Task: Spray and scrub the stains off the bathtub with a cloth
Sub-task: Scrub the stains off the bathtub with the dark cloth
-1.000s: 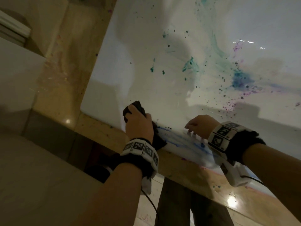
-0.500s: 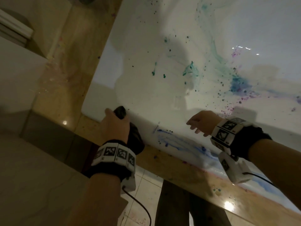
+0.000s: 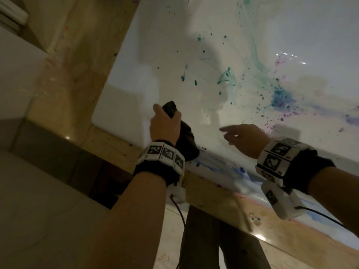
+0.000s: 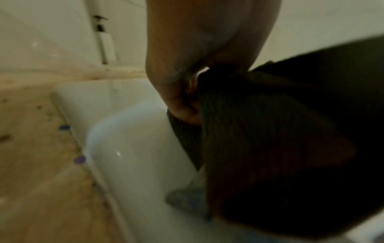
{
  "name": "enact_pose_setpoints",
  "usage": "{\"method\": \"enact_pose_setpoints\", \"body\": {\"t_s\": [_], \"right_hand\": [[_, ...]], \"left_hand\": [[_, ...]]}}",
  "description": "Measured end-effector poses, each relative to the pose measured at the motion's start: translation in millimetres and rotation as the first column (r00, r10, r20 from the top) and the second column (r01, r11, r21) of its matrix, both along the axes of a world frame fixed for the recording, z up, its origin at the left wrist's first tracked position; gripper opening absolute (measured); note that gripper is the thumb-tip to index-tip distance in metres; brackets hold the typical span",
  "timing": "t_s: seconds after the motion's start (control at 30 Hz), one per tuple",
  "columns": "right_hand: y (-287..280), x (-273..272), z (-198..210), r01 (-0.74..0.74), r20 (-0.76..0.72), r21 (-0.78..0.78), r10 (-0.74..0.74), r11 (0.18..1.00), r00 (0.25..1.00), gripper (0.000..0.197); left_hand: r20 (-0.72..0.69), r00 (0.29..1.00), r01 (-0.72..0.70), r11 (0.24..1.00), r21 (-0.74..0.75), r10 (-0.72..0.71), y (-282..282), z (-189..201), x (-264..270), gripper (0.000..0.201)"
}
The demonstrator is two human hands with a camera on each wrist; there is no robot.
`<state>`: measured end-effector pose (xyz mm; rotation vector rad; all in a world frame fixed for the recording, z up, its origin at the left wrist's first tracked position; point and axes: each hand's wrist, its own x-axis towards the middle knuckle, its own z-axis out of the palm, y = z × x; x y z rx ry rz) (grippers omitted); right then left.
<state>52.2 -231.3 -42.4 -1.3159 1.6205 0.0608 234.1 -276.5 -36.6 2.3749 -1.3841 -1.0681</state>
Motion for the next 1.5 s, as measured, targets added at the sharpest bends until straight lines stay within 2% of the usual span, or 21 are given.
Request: {"method": "enact_pose_setpoints", "body": {"t_s": [0.1,0.17,0.23,0.27,0.33,0.43,0.57,0.63,0.7,0.77,0.8,0.83,0.87,0.97,1.07,1.13,1.23,1.33,1.37,1.43,1.5], "right_hand": [[3.8,11.9,20.7,0.004,0.145,-0.107,0.011,0.994,0.989,0.044],[2.4,25.5,25.6,0.047,0.249,-0.074,-0.027,0.996,0.968,0.044],[-2.1,37.2,24.0,0.129,0.336,-0.022,-0.114,0.991,0.935,0.045],[-4.1,41.8,23.1,0.136,0.366,-0.014,-0.122,0.991,0.923,0.047],[-6.3,50.0,22.6,0.049,0.387,-0.036,-0.031,0.998,0.922,0.054],[-7.1,60.0,26.0,-0.069,0.377,-0.095,0.100,0.993,0.921,0.065],[-10.0,66.4,31.2,0.004,0.383,-0.250,0.095,0.968,0.919,0.074],[-9.7,68.0,32.5,0.067,0.380,-0.314,0.060,0.947,0.923,0.072],[-10.1,67.4,33.0,0.137,0.338,-0.360,-0.007,0.923,0.941,0.067],[-11.0,64.3,35.0,0.143,0.250,-0.380,-0.047,0.914,0.967,0.064],[-10.1,63.7,36.7,0.109,0.206,-0.382,-0.030,0.918,0.978,0.064],[-7.8,64.9,38.4,0.050,0.168,-0.377,0.015,0.925,0.986,0.064],[-3.2,68.6,40.8,-0.035,0.129,-0.359,0.087,0.933,0.988,0.066],[17.1,87.1,37.6,-0.330,-0.014,-0.265,0.339,0.906,0.941,0.072],[33.1,100.2,21.3,-0.544,-0.155,-0.191,0.522,0.817,0.839,0.076],[39.5,101.8,11.4,-0.610,-0.281,-0.195,0.552,0.768,0.785,0.082],[39.7,98.6,8.4,-0.595,-0.311,-0.228,0.522,0.770,0.794,0.092],[33.5,91.0,3.6,-0.667,-0.288,-0.198,0.608,0.718,0.740,0.083],[32.7,88.3,3.3,-0.655,-0.271,-0.178,0.603,0.735,0.750,0.079],[29.5,84.1,-3.6,-0.538,-0.234,-0.264,0.488,0.800,0.841,0.073],[20.3,78.9,-8.5,-0.268,-0.114,-0.289,0.245,0.919,0.963,0.061]], "left_hand": [[-0.071,0.992,-0.106,0.994,0.000,0.106,12.5,9.8,1.1,0.026],[-0.095,0.992,-0.085,0.996,0.030,0.088,22.8,14.2,7.6,0.023],[-0.187,0.974,-0.115,0.991,0.064,0.125,29.6,17.7,17.5,0.022],[-0.261,0.950,-0.154,0.984,0.089,0.172,31.6,21.3,22.2,0.023],[-0.412,0.875,-0.216,0.967,0.134,0.252,35.3,31.9,28.1,0.024],[-0.570,0.775,-0.210,0.962,0.173,0.272,40.6,42.8,30.3,0.021],[-0.716,0.635,-0.177,0.957,0.229,0.289,40.8,49.6,32.9,0.017],[-0.727,0.617,-0.149,0.952,0.268,0.302,38.9,52.2,37.2,0.023],[-0.668,0.670,-0.202,0.945,0.256,0.324,34.2,51.3,44.8,0.028],[-0.462,0.853,-0.206,0.970,0.130,0.243,30.6,42.2,57.8,0.027],[-0.317,0.938,-0.123,0.990,0.072,0.140,29.6,37.4,63.5,0.026],[-0.180,0.984,0.002,0.998,0.064,0.009,29.9,32.7,68.0,0.029],[-0.077,0.989,0.132,0.986,0.100,-0.125,31.7,27.5,70.8,0.035],[0.014,0.927,0.365,0.907,0.209,-0.376,40.6,14.1,72.1,0.048],[0.027,0.902,0.404,0.865,0.297,-0.431,46.8,7.2,71.9,0.058],[0.091,0.868,0.429,0.829,0.358,-0.489,48.2,6.9,68.8,0.063],[0.158,0.810,0.464,0.783,0.414,-0.564,51.0,4.2,63.7,0.068],[0.151,0.796,0.471,0.758,0.451,-0.586,48.6,4.4,64.4,0.065],[0.139,0.793,0.477,0.746,0.466,-0.594,47.1,5.5,64.6,0.064],[0.123,0.775,0.492,0.715,0.497,-0.620,45.3,7.6,65.2,0.063],[0.125,0.736,0.517,0.671,0.531,-0.665,43.8,9.8,66.9,0.065]]}}
